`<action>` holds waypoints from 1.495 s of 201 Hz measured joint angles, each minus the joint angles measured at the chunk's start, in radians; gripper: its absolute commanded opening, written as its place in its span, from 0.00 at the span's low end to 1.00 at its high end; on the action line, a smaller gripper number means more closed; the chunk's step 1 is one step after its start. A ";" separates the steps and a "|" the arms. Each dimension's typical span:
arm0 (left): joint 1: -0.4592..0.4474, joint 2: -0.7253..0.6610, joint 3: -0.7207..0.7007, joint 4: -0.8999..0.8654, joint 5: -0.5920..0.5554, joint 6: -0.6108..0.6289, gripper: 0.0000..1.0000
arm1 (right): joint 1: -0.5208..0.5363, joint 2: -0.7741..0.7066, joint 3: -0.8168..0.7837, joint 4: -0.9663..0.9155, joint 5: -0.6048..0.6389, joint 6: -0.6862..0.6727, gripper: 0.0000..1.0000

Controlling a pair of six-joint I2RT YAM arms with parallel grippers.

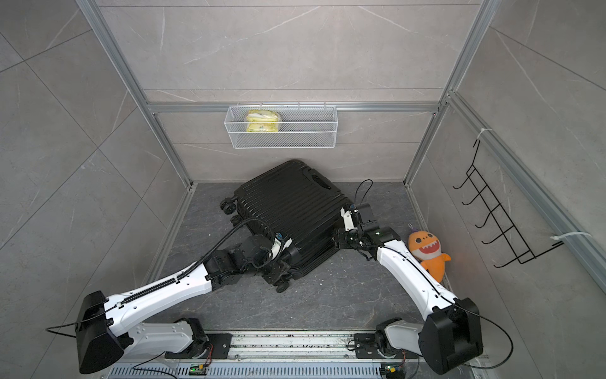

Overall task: Close the suitcase zippers
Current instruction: Adjust the suitcase at the center of the board.

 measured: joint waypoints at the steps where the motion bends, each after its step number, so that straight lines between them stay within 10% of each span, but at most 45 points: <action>1: -0.001 0.001 0.000 0.002 -0.002 -0.003 0.13 | 0.000 -0.003 -0.002 0.002 0.000 0.000 0.58; 99: -0.229 0.084 -0.011 0.209 -0.338 -0.288 0.08 | 0.103 -0.303 -0.236 0.083 0.055 0.040 0.58; 171: -0.364 0.132 -0.003 0.222 -0.508 -0.417 0.09 | 0.108 -0.115 -0.219 0.109 0.136 0.069 0.56; 300: -0.302 0.295 0.134 0.232 -0.562 -0.550 0.11 | 0.123 0.209 0.031 0.136 0.165 0.015 0.56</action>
